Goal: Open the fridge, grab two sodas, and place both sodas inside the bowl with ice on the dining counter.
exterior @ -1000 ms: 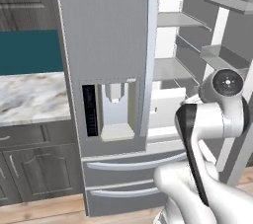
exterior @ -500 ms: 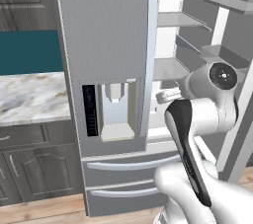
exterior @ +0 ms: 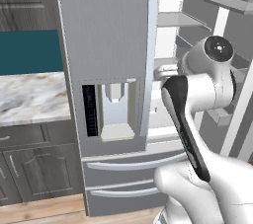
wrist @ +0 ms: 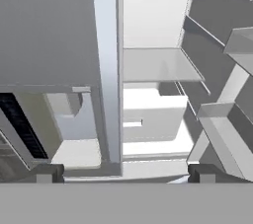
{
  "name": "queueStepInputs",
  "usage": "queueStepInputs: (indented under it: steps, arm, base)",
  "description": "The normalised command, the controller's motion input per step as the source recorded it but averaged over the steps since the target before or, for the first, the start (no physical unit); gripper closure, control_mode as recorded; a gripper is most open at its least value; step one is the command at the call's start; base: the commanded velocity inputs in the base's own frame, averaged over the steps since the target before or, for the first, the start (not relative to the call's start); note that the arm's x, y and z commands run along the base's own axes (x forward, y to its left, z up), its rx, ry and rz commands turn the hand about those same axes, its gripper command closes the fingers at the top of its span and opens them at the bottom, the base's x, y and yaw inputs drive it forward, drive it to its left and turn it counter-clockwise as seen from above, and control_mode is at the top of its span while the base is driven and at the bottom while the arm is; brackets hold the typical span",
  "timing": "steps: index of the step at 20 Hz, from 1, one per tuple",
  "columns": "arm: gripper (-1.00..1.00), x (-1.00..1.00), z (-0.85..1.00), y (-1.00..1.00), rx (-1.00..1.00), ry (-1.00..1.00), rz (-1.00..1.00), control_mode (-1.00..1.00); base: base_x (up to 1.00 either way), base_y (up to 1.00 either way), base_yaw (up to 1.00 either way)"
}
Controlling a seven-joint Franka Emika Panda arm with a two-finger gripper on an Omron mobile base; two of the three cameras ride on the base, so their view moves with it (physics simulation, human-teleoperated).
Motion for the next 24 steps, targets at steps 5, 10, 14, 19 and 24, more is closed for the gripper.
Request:
queueStepInputs:
  steps: [5, 10, 14, 19, 24]
  arm:
    - [-1.0, 0.56, 0.0, 0.04, 0.05, 0.0, -0.01, -1.0]
    - [-1.0, 0.64, -0.02, 0.11, 0.03, -0.01, 0.0, -1.0]
    - [-1.0, 0.47, -0.14, 0.04, 0.0, -0.07, 0.0, -1.0]
    - [-1.0, 0.46, -0.22, 0.0, 0.0, -0.05, 0.0, -1.0]
    - [-1.0, 0.66, -0.19, 0.0, 0.0, 0.0, 0.0, -1.0]
  base:
    - [0.0, 0.0, 0.0]
    - [0.0, 0.0, 0.0]
    - [0.0, 0.0, 0.0]
    - [0.0, 0.0, 0.0]
    - [0.0, 0.0, 0.0]
